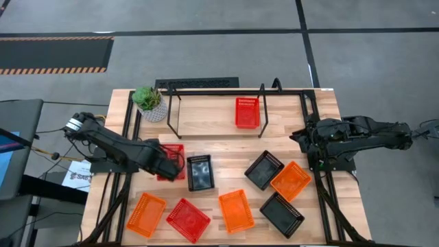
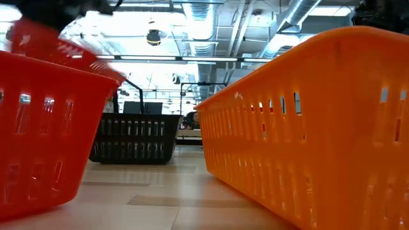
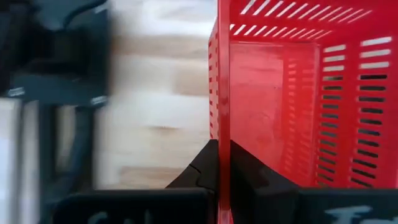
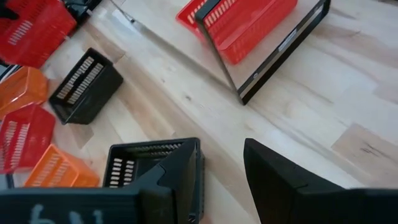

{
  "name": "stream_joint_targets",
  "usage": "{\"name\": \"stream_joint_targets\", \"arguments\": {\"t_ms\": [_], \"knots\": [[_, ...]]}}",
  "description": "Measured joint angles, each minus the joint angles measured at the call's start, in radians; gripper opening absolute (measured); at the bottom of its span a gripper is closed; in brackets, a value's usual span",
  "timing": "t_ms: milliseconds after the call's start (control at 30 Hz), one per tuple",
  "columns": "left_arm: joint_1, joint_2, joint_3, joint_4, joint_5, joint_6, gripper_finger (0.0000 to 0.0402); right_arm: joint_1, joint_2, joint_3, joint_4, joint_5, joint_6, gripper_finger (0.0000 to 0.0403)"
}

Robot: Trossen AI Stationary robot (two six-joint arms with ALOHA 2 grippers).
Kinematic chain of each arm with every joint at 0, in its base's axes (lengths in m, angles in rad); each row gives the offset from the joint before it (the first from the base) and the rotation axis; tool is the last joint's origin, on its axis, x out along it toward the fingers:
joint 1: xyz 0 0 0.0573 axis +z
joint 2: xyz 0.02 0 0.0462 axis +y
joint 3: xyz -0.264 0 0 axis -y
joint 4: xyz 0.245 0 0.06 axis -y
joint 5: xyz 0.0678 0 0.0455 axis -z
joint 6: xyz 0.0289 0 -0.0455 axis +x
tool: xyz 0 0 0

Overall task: Stack baskets on shelf by color
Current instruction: Stack the top red bin on top of the red bin on the shelf

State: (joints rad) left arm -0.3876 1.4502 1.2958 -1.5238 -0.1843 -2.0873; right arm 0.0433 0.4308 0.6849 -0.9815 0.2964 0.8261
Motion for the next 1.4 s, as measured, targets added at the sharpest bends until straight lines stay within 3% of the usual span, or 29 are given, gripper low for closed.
{"name": "stream_joint_targets", "arguments": {"t_ms": [100, 267, 500, 633, 767, 1000, 1400], "knots": [[0.043, 0.000, 0.087, 0.002, -0.100, 0.046, 0.0000, 0.000, 0.000, 0.000, 0.000, 0.019, 0.000, 0.0159], [0.168, 0.002, 0.174, 0.108, -0.200, 0.259, 0.0000, 0.000, 0.000, 0.000, 0.000, 0.021, 0.003, 0.0159], [0.385, 0.007, 0.189, 0.349, -0.236, 0.584, 0.0000, 0.000, 0.000, 0.000, 0.000, 0.021, 0.003, 0.0159], [0.504, 0.027, 0.189, 0.532, -0.222, 0.762, 0.0000, 0.000, 0.000, 0.000, 0.000, 0.021, 0.004, 0.0159], [0.603, 0.074, 0.191, 0.711, -0.133, 0.901, 0.0000, 0.000, 0.000, 0.000, 0.001, 0.021, 0.004, 0.0159], [0.681, 0.234, 0.279, 0.786, -0.053, 1.000, 0.0000, 0.000, 0.000, 0.000, 0.001, 0.022, 0.004, 0.0159], [0.720, 0.544, 0.592, 0.811, 0.000, 1.100, 0.0000, 0.000, 0.000, 0.000, 0.001, 0.025, 0.004, 0.0159]]}}
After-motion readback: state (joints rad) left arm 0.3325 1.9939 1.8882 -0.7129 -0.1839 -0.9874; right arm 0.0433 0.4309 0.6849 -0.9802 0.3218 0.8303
